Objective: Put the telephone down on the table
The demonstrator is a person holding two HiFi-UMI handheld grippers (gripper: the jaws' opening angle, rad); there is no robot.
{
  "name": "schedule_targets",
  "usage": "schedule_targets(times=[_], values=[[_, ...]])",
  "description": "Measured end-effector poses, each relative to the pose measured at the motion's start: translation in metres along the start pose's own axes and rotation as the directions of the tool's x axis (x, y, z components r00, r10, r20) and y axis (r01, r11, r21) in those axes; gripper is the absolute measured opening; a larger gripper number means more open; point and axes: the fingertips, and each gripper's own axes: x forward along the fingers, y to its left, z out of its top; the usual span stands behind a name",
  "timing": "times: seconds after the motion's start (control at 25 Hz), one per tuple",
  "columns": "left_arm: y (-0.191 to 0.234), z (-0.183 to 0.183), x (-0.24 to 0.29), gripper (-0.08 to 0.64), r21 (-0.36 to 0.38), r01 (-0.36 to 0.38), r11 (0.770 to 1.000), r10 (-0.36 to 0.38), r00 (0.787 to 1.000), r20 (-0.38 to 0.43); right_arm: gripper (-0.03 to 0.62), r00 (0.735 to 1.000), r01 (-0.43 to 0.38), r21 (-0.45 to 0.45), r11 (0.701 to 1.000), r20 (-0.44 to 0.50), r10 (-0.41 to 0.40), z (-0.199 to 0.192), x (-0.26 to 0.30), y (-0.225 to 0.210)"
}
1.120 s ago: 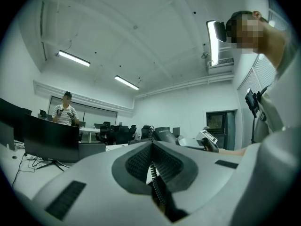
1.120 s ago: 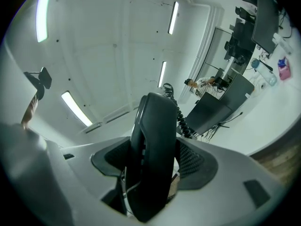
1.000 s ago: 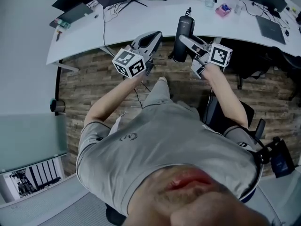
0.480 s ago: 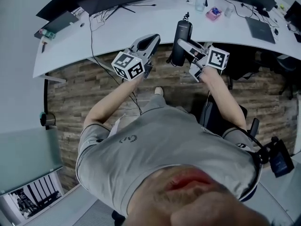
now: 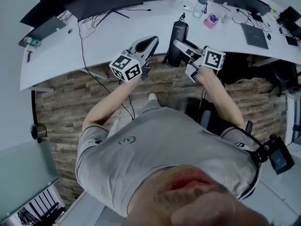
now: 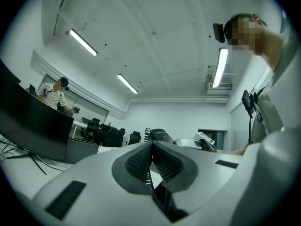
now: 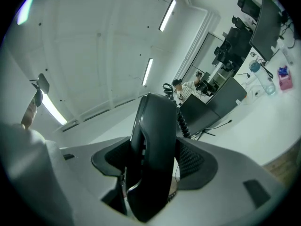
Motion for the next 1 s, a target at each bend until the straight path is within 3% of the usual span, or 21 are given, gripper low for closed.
schedule_targets(times=[0.48,0.72,1.0], values=[[0.107,0.008,0.015,0.011,-0.090,0.112,0.990,-0.112,0.994,-0.002,0.301,0.994,0.097,-0.032,0.995,0.056,-0.096,0.030,0.081,-0.026],[0.159,0.007,0.020,0.009,-0.125,0.124,0.984,-0.126,0.992,-0.015,0.302,0.988,0.143,-0.018,0.990,0.055,-0.142,0.037,0.119,-0.047],[0.176,0.005,0.016,0.009,-0.129,0.102,0.986,-0.102,0.995,0.003,0.301,0.991,0.132,-0.031,0.991,0.030,-0.132,0.042,0.132,-0.052]])
